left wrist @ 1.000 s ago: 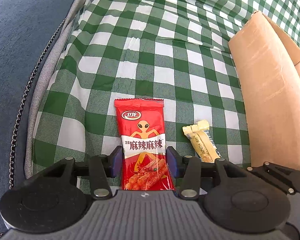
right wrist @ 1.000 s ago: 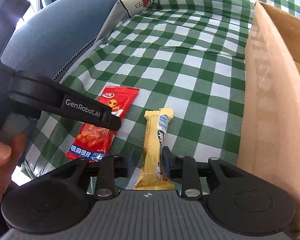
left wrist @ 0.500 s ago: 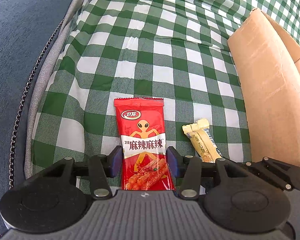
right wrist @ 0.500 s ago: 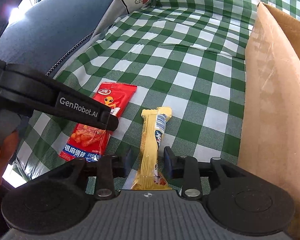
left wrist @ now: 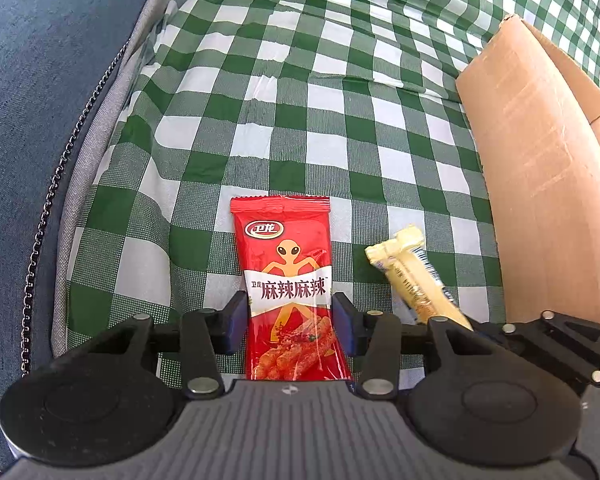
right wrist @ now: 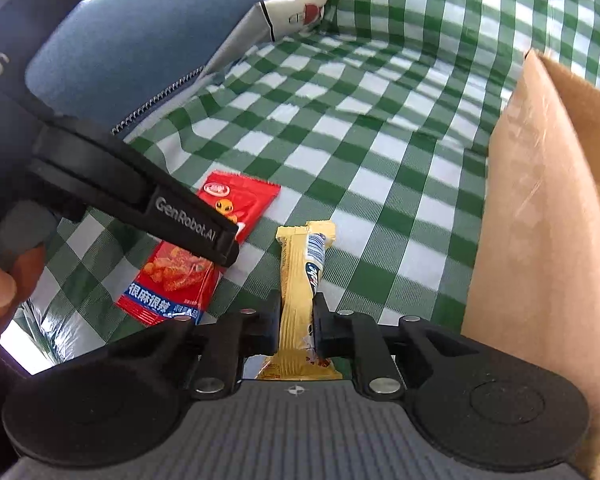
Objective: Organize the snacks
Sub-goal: 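Carry the red packet and yellow wafer bar over the cardboard box with both tools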
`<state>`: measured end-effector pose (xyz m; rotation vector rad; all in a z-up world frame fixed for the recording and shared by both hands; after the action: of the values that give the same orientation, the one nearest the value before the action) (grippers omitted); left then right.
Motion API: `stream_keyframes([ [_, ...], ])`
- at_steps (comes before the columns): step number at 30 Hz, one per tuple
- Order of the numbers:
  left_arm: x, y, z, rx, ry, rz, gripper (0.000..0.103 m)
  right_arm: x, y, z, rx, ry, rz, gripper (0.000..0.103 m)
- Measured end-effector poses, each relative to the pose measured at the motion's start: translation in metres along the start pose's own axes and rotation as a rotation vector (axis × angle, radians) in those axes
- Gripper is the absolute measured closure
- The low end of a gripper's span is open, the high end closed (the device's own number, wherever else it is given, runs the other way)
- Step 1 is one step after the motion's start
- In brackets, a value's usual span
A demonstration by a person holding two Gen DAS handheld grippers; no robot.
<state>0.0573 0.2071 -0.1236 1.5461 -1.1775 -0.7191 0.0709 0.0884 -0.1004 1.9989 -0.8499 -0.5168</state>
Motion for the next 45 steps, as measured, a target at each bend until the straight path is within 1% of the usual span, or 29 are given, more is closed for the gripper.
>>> stream_keyframes([
  [4,-0.001,0.004,0.000,0.018,0.014,0.007,0.056,0.004,0.009,-0.001,0.039,-0.012,0.012,0.087],
  [7,-0.001,0.009,-0.001,0.050,0.019,0.016,0.056,0.007,0.020,-0.005,0.085,-0.026,0.008,0.087],
  [13,-0.002,0.027,-0.006,0.150,0.036,0.051,0.056,0.010,0.047,-0.015,0.212,-0.034,-0.010,0.087],
  [17,-0.001,0.035,-0.008,0.191,0.036,0.061,0.056,0.018,0.070,-0.026,0.312,-0.044,-0.012,0.087],
  [21,0.001,0.042,-0.011,0.226,0.038,0.084,0.056,0.034,0.098,-0.039,0.391,-0.067,-0.014,0.087],
  [24,0.004,0.048,-0.012,0.252,0.036,0.101,0.056,0.050,0.126,-0.048,0.447,-0.061,-0.020,0.087],
  [26,0.010,0.050,-0.013,0.269,0.029,0.109,0.056,0.065,0.140,-0.049,0.482,-0.052,-0.002,0.087],
  [28,0.015,0.052,-0.016,0.290,0.024,0.119,0.056,0.086,0.146,-0.046,0.511,-0.082,0.022,0.087],
  [30,0.021,0.054,-0.019,0.311,0.018,0.127,0.056,0.108,0.146,-0.035,0.529,-0.158,0.026,0.087],
  [32,0.026,0.058,-0.021,0.333,0.009,0.141,0.057,0.127,0.142,-0.027,0.503,-0.234,0.026,0.087],
  [35,0.037,0.064,-0.024,0.373,0.000,0.171,0.057,0.146,0.153,-0.021,0.545,-0.277,0.043,0.087],
  [37,0.046,0.070,-0.028,0.413,-0.012,0.199,0.057,0.158,0.159,-0.014,0.565,-0.296,0.076,0.087],
  [40,0.064,0.082,-0.034,0.496,-0.037,0.246,0.057,0.179,0.171,-0.004,0.600,-0.339,0.124,0.087],
  [45,0.105,0.105,-0.035,0.617,-0.089,0.353,0.057,0.211,0.187,0.013,0.639,-0.375,0.229,0.087],
])
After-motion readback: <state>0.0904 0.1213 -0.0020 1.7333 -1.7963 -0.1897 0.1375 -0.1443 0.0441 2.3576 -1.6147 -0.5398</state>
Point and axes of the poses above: each gripper's, at about its wrist camera, not at the fingertips, and y roughly against the way its jaws point, x to its right, z to its underside, the point moved 5 cm from there along -y, roughly the way its jaws point, and after that the axes turned 4 degrees about -x, right-handed, at the moved point
